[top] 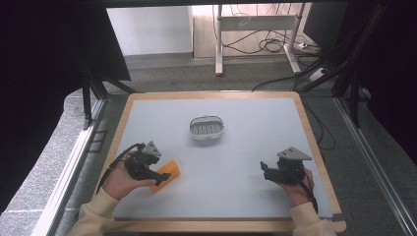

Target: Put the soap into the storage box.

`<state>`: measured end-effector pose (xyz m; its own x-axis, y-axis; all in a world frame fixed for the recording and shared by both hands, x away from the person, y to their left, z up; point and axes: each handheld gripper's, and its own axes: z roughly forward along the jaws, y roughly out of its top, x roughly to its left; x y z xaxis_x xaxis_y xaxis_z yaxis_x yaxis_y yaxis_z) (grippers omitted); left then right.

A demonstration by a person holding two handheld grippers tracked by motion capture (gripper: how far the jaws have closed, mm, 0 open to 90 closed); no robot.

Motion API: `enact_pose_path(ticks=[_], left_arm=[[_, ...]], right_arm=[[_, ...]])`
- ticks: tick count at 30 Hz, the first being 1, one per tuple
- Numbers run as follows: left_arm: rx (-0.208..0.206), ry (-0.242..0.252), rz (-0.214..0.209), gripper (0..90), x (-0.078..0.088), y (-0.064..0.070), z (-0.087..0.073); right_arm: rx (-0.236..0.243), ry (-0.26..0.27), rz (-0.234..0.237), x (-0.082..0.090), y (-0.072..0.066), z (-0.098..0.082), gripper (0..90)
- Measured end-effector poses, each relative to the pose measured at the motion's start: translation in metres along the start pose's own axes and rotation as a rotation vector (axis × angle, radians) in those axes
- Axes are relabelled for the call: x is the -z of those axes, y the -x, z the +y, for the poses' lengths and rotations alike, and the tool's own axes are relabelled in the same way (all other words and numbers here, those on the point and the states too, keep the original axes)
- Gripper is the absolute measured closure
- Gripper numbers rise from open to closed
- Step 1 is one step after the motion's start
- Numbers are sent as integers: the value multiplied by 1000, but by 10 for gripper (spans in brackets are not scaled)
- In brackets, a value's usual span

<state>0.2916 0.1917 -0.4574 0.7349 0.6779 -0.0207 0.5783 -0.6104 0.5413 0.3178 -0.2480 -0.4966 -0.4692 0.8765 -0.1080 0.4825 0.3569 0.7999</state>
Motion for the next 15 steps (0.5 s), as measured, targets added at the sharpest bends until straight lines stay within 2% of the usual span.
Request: enact_pose_path(ticks=[6,15], left_arm=[[3,-56,5,285,-16,-1,0],[20,-119,11,339,-33,-5,-2]], right_arm=[[-2,-21,-1,-2,0,-1,159],[0,-19,-1,-1,1,-1,159]])
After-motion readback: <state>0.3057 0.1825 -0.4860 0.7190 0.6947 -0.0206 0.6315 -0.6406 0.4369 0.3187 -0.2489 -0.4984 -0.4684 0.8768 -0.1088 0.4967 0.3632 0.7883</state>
